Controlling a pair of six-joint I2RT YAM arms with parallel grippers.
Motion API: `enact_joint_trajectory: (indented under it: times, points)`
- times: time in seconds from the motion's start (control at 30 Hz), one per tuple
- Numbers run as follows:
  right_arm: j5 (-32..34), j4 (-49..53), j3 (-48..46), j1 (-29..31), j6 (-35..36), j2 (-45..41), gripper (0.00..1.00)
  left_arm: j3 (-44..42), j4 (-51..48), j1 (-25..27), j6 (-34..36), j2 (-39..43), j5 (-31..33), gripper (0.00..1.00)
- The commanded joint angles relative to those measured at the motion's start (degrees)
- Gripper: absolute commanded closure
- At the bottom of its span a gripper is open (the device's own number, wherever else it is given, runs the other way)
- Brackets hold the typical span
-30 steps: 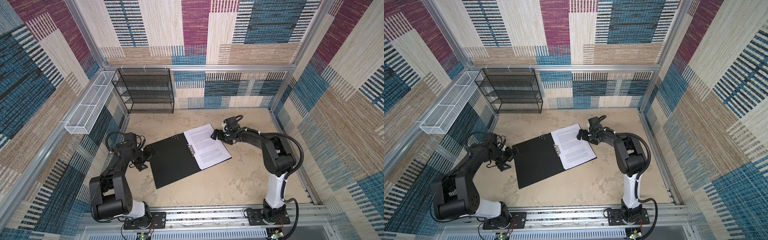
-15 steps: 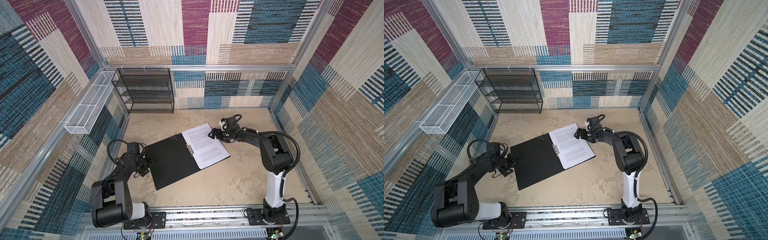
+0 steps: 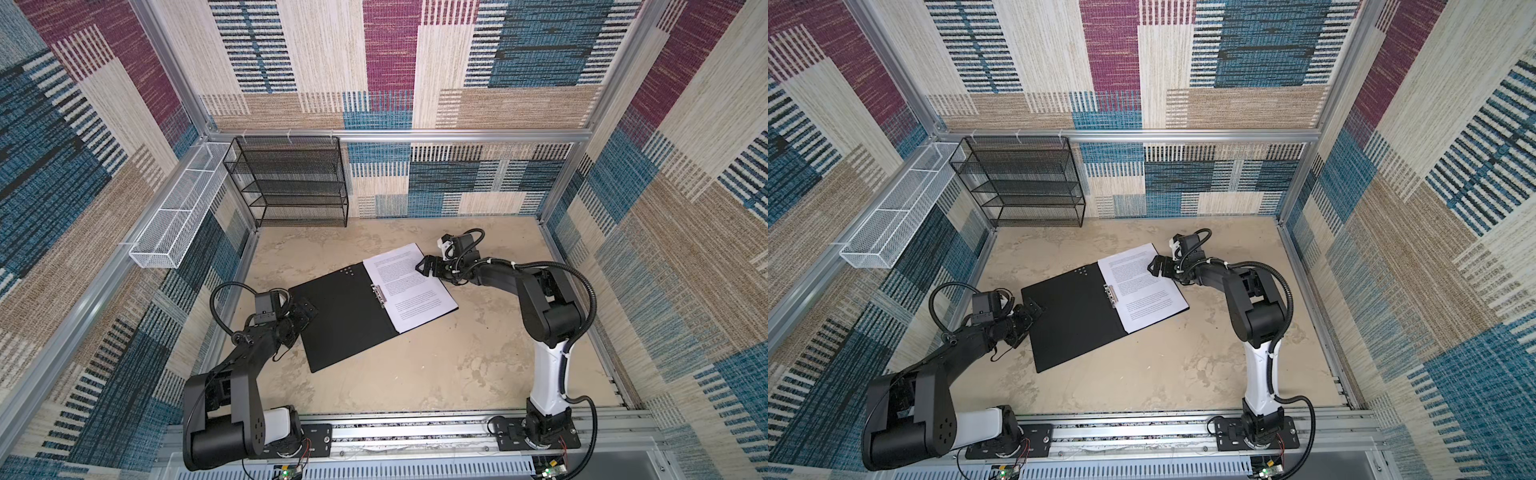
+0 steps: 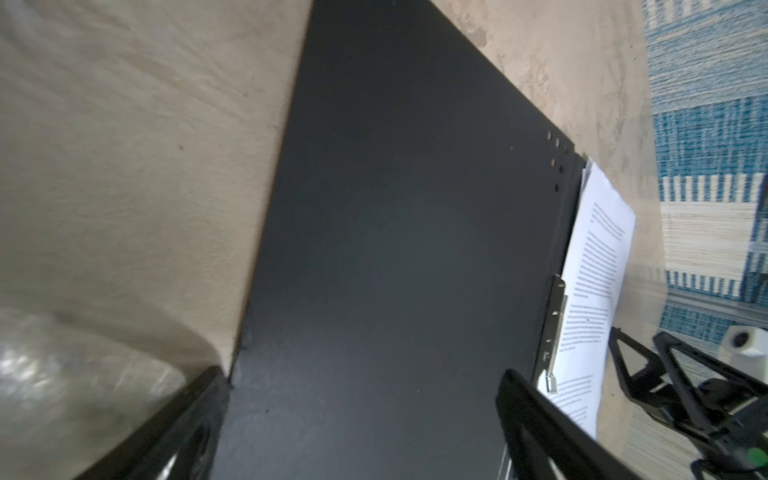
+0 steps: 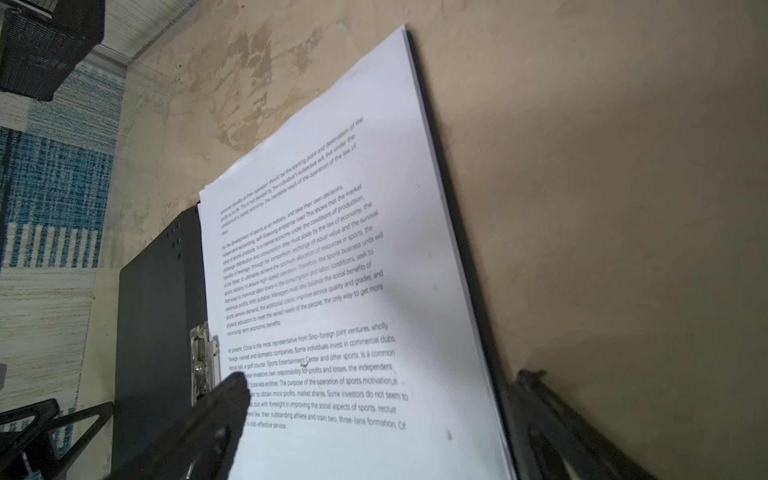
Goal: Put the files into the folder
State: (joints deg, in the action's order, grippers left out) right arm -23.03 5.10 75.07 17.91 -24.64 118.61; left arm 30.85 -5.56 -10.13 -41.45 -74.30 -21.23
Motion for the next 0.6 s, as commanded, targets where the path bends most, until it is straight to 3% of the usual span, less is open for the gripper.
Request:
enact_joint_trajectory:
  times: [0.0,0.23,0.57]
  points:
    - [-3.3,11.2,-0.7,0.5,-1.5,1.6,0.01,0.2,4.5,0.4,-5.2,1.7,-10.0,0.01]
    - [-3.7,10.6,-1.1,0.8,-1.7,1.8,0.01,3.9,-0.2,0.5,-6.4,10.2,-11.1,0.01]
    - [-4.1,10.0,-0.5,4.5,-1.8,1.5,0.01,13.0,-5.2,3.6,-7.7,12.2,-18.8,0.01]
